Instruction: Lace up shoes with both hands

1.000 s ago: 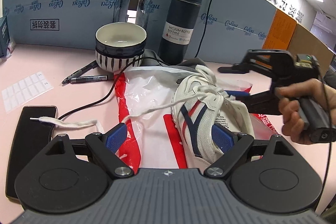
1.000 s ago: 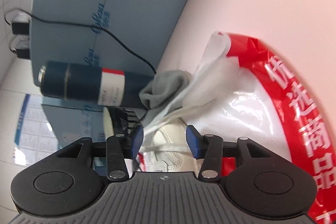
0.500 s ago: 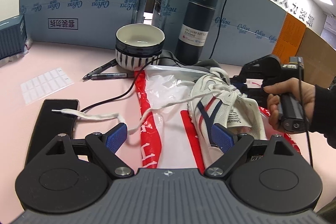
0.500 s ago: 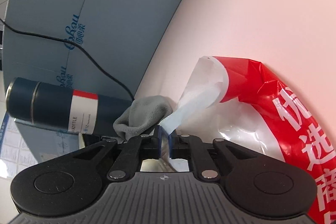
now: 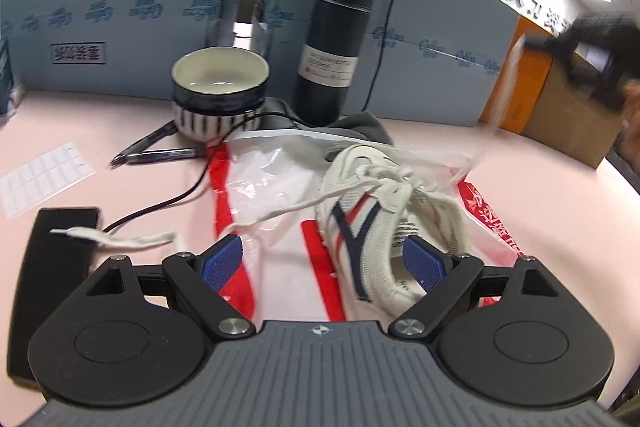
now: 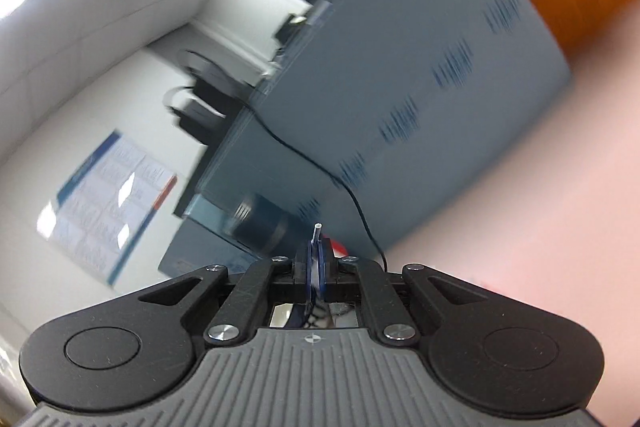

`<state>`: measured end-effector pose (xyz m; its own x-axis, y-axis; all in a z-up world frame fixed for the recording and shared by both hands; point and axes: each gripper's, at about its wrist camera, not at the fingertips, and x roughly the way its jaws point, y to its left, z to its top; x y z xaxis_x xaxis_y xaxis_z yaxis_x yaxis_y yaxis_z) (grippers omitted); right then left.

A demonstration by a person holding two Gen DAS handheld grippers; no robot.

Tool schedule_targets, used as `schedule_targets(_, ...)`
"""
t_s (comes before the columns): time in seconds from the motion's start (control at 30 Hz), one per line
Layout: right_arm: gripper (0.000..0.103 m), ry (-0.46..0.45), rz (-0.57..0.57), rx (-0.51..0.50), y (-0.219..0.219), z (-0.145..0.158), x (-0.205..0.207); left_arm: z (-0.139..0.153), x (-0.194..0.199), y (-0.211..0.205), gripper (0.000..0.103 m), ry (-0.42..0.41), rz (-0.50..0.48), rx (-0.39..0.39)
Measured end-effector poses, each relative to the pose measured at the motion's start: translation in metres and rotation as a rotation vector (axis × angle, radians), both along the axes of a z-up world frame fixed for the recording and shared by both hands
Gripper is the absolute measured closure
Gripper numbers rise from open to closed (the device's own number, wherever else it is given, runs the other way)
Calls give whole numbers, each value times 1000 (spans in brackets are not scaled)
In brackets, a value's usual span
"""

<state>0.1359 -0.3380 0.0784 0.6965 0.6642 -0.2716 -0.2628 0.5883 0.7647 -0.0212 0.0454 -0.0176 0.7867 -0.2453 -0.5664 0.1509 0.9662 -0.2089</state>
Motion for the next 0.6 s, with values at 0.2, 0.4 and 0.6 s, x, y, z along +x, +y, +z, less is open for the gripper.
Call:
schedule_targets(0.2, 99, -141, 214, -384, 11, 70, 4, 1, 6, -12, 17, -11, -3, -8)
schedule_targets(0.4, 98, -246, 498, -691, 99, 29, -1, 0, 10, -17, 17, -22, 29, -37)
schedule_targets(0.6, 89, -330, 641, -799, 170, -57, -2, 2, 12, -14, 17, -40, 83, -26)
